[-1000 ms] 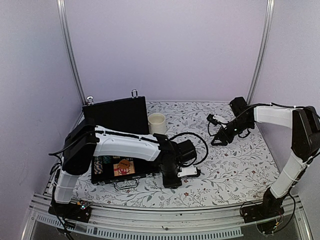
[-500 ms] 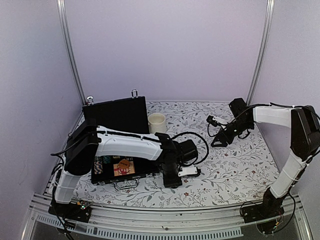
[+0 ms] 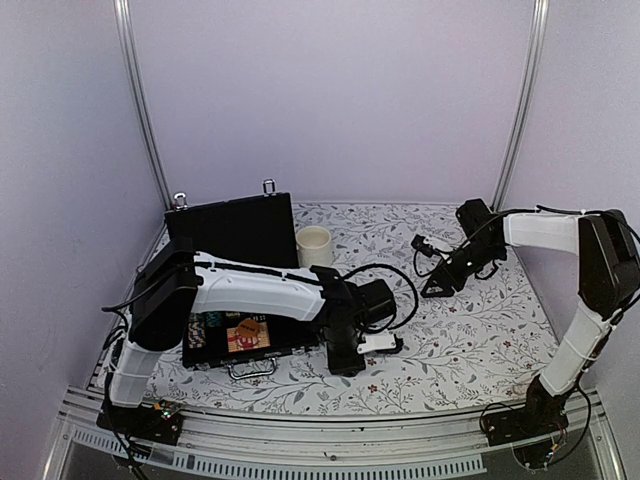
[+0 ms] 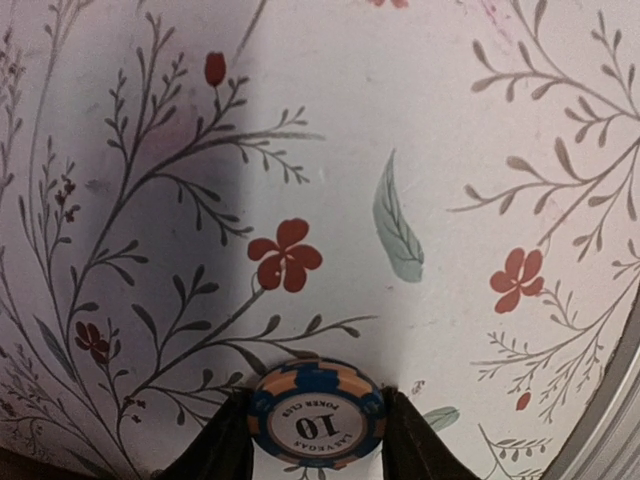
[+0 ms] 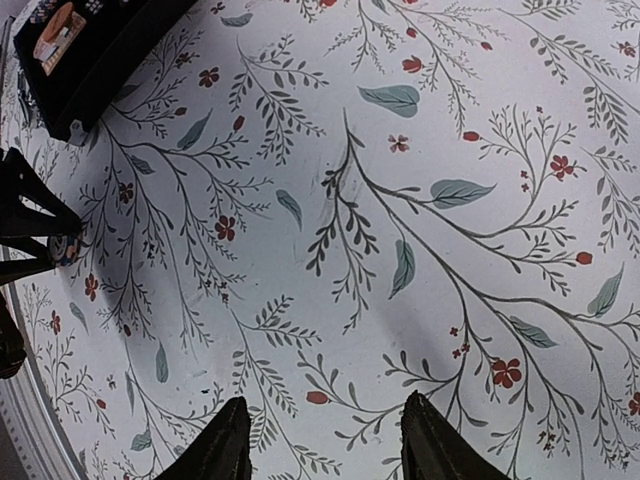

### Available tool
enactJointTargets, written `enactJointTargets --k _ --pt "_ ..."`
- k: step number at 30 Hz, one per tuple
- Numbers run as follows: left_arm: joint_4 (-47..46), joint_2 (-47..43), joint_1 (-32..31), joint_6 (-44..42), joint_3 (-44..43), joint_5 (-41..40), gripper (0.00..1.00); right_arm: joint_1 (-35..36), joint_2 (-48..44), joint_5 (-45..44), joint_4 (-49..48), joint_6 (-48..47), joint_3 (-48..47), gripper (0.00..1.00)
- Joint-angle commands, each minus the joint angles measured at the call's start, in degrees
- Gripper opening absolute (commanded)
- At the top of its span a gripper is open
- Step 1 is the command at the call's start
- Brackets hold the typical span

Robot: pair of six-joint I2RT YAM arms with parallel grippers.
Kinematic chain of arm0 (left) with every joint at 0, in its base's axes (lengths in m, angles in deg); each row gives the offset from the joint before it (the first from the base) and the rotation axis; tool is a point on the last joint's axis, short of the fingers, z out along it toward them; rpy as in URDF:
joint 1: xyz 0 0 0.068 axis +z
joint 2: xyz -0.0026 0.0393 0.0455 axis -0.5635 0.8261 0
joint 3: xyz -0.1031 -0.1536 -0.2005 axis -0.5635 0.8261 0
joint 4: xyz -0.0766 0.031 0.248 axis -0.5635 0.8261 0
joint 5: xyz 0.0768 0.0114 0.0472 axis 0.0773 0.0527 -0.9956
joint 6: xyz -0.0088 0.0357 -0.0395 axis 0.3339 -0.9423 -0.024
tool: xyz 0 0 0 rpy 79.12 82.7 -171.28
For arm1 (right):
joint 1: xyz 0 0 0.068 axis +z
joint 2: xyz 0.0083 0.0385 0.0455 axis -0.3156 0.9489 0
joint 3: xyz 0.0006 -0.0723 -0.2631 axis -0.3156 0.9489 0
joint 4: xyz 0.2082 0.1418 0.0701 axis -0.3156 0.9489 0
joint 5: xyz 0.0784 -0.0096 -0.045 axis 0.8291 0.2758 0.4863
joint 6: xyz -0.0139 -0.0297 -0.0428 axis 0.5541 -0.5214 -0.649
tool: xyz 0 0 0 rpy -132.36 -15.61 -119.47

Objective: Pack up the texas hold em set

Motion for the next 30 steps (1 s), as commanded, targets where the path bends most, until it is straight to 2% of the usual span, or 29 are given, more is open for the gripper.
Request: enactJointTargets --k 1,9,19,24,30 --pt "-0.1 2.44 -0.18 0.25 1.52 0.0 0.42 0.62 1.09 0.85 0.9 -0.68 -1.43 0.44" --pt "0.87 1.45 0.32 1.01 1.37 1.04 0.26 0.92 1.44 0.95 1.22 -0.86 -1.59 0.44" --pt "2.52 -9.43 0.46 7.64 2.19 0.03 0.24 0.96 1.49 1.26 1.44 -0.9 -1.67 0.44" --pt "4.0 -17.73 1.41 12.55 9.29 -4.12 0.25 0.97 1.61 1.4 1.52 -0.9 -1.71 0.44" --pt "6.81 -26.49 7.57 22.09 22.13 -8.67 0.24 1.21 1.5 1.94 1.84 -1.02 -1.78 0.44"
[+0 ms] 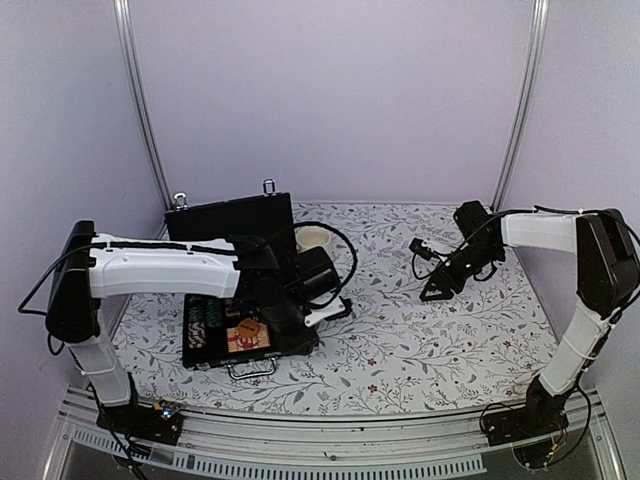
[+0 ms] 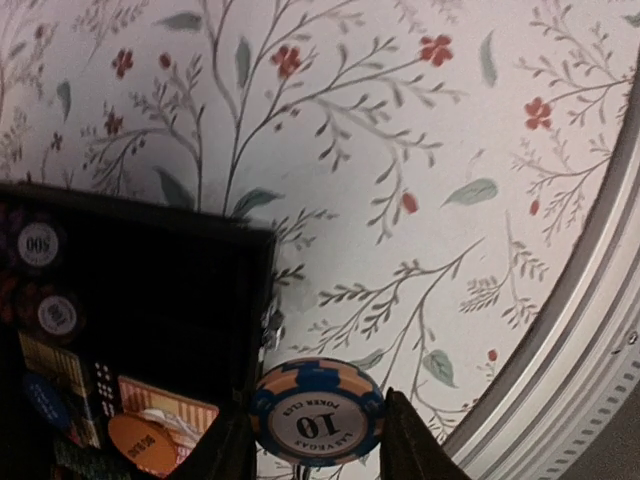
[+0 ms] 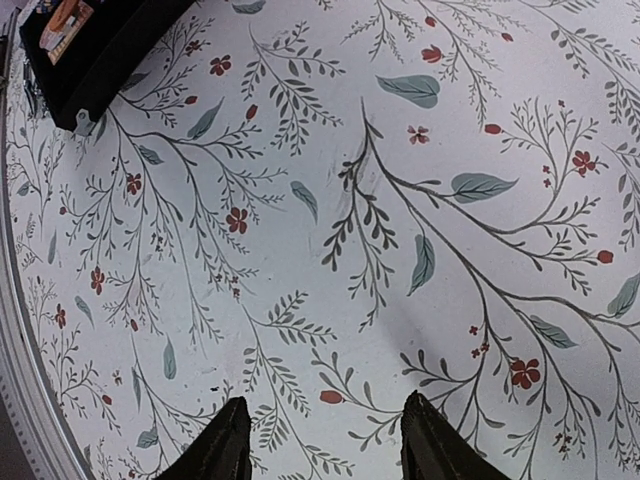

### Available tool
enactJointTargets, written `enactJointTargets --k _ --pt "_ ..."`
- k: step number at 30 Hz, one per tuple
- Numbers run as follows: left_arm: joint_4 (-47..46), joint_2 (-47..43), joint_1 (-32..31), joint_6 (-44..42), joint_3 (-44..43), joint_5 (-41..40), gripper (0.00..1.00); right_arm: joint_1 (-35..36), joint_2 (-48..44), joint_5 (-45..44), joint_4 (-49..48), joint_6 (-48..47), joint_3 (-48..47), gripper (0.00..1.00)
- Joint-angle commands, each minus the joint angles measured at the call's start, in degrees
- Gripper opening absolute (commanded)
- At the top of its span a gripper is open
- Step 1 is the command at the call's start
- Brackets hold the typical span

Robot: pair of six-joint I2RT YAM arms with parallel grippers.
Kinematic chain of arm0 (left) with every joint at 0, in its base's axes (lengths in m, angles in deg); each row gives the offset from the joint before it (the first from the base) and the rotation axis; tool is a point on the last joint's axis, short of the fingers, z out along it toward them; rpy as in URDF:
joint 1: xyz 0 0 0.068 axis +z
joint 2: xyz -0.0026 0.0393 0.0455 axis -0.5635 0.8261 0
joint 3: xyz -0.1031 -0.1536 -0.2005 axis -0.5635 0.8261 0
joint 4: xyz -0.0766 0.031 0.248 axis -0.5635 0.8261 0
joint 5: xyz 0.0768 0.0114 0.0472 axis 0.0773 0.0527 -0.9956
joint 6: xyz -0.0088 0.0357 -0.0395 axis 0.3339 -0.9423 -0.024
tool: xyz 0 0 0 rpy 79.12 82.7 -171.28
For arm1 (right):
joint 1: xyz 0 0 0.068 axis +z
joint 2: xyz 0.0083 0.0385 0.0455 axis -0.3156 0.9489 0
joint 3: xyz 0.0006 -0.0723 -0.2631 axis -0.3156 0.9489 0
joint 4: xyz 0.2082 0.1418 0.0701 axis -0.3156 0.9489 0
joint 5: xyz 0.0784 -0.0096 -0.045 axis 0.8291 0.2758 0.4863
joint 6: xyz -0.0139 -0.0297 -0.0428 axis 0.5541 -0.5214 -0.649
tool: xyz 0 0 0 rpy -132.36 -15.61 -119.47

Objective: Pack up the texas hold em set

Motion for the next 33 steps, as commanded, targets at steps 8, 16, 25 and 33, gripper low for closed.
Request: enactJointTargets --k 8,16,25,33 --pt "8.57 -11.02 15.27 19.46 17.7 -5.67 0.25 0.79 0.87 1.75 0.84 -0.74 -1.71 0.44" --pt "13.4 -12.52 19.89 24.15 20.78 -8.88 0.25 0.83 1.14 2.01 1.04 -0.84 -1.76 0.44" --pt "17.21 -13.4 21.24 27.21 22.94 -11.05 0.25 0.97 1.78 2.19 1.29 -0.99 -1.94 0.44" --pt "18.3 -12.34 21.35 28.76 24.19 -5.98 0.25 1.1 2.16 2.38 1.46 -1.05 -1.94 0.44"
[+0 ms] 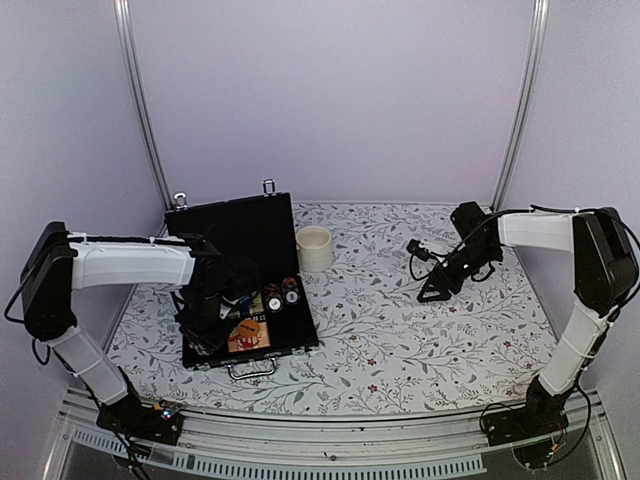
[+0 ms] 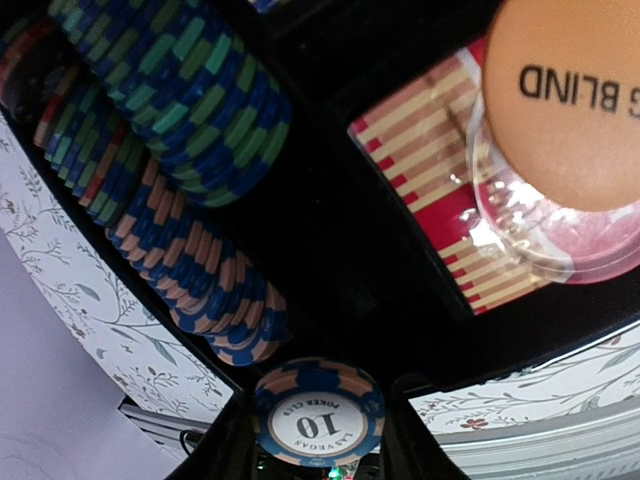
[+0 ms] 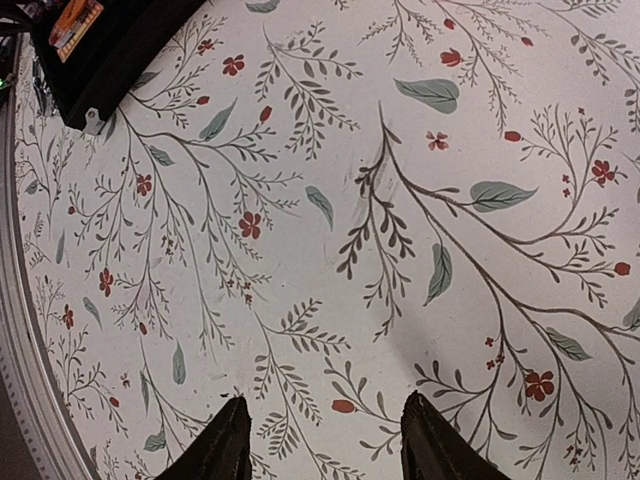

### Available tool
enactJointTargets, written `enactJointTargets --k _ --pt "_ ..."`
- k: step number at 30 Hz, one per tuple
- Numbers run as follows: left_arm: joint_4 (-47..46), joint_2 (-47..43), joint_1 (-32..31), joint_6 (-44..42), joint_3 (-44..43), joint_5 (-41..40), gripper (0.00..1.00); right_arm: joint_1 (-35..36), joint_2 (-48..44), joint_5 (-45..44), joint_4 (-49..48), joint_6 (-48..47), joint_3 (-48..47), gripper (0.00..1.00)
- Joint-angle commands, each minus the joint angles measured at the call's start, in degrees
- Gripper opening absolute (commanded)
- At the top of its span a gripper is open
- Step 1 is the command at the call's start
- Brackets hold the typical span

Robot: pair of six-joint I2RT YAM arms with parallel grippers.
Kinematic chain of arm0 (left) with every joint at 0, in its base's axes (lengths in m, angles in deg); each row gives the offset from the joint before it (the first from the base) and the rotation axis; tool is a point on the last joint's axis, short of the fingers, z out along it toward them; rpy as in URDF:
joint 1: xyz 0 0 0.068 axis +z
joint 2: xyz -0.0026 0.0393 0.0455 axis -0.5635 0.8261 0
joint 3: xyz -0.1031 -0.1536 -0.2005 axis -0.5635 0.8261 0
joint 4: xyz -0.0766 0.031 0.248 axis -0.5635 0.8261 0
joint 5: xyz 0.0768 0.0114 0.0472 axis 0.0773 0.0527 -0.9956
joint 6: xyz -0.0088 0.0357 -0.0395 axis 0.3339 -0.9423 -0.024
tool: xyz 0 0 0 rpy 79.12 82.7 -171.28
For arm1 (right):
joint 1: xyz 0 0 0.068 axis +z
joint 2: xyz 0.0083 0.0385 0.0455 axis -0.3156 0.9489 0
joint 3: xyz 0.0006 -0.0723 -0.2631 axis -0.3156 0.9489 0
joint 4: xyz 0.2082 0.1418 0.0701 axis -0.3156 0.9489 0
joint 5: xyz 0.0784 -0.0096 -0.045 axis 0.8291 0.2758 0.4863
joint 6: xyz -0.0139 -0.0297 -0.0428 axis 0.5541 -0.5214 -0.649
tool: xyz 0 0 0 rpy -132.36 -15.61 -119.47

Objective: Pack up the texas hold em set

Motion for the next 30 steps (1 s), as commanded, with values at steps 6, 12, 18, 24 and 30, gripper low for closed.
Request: enactJointTargets --k 6,12,18,24,30 --pt "-0.9 -0.13 2.37 1.3 5.42 6.98 0.26 0.85 1.4 1.29 1.04 -0.88 -1.39 0.44" --pt "-2.19 1.04 3.7 1.3 6.67 7.88 0.27 0.91 1.68 1.37 1.21 -0.88 -1.28 0.44" --pt "-2.54 1.41 5.48 2.39 8.4 8.51 0.35 1.03 2.07 1.46 1.36 -0.88 -1.43 0.44" --pt "-1.94 2.56 6.33 3.7 8.86 7.72 0.38 1.12 2.29 1.62 1.43 -0.95 -1.38 0.44" --pt "-1.66 1.76 6.25 2.69 8.26 8.99 0.4 1.16 2.65 1.75 1.59 -1.06 -1.46 0.44"
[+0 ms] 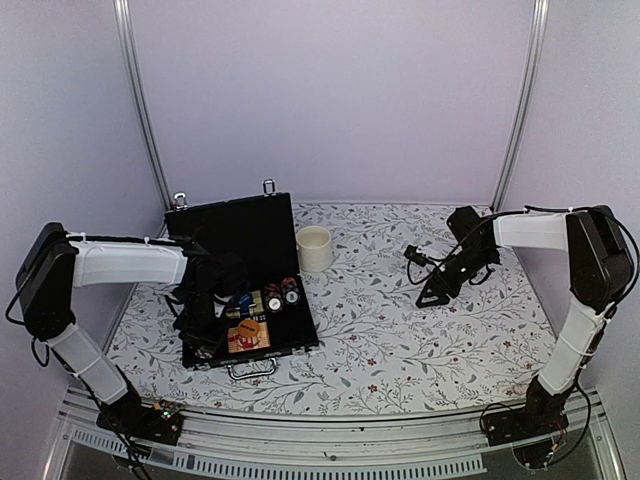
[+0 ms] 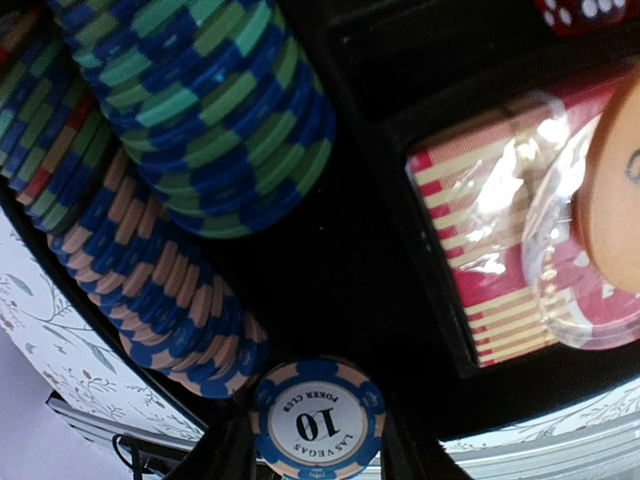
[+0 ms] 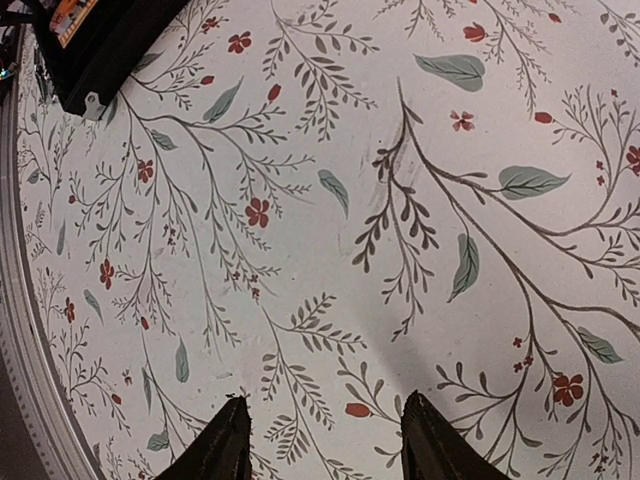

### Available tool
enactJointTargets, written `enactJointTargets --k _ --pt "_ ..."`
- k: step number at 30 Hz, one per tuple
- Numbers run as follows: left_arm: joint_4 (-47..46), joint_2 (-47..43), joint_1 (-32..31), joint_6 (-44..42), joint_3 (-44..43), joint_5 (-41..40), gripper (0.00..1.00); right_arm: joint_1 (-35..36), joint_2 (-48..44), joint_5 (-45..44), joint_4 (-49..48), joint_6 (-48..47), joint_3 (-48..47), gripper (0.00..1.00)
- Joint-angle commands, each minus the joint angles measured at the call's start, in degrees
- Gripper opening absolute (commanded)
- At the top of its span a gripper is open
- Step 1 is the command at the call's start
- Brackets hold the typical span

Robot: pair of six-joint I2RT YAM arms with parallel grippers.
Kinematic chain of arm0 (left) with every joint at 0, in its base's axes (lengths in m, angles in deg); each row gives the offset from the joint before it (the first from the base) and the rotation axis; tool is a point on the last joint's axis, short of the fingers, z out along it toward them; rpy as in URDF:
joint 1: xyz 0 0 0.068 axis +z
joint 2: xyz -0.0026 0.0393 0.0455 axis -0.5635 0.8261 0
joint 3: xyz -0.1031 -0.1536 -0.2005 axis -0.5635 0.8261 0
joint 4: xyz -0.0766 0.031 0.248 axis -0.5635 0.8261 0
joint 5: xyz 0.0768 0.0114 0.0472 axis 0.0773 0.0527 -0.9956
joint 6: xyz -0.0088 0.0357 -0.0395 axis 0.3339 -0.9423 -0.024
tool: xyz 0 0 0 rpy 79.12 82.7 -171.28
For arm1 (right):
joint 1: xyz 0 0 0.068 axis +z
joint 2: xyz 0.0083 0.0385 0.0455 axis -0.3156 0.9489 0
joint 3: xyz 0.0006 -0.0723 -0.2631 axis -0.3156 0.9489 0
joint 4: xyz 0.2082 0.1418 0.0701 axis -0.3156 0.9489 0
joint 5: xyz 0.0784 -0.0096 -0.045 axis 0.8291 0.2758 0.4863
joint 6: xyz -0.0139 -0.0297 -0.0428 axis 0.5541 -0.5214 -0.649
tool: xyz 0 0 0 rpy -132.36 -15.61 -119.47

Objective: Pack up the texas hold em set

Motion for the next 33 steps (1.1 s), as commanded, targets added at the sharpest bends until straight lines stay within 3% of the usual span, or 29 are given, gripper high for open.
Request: enactJointTargets --k 1,15,21,33 --pt "4.13 2.33 0.55 -1.41 3.77 2.23 0.41 0.54 0.96 1.45 0.81 -0.86 -1.51 0.44" --pt "12.0 -1.96 3.55 5.9 3.52 -5.2 0.44 1.09 1.52 1.79 1.1 -0.91 -1.78 0.44" --pt "11.47 -0.7 4.32 6.37 1.85 -6.62 0.43 1.4 1.73 1.93 1.33 -0.99 -1.9 0.44" --pt "7.91 -0.81 4.15 3.52 -4.45 -7.35 0.53 1.5 1.71 1.96 1.45 -1.08 -1.74 0.45"
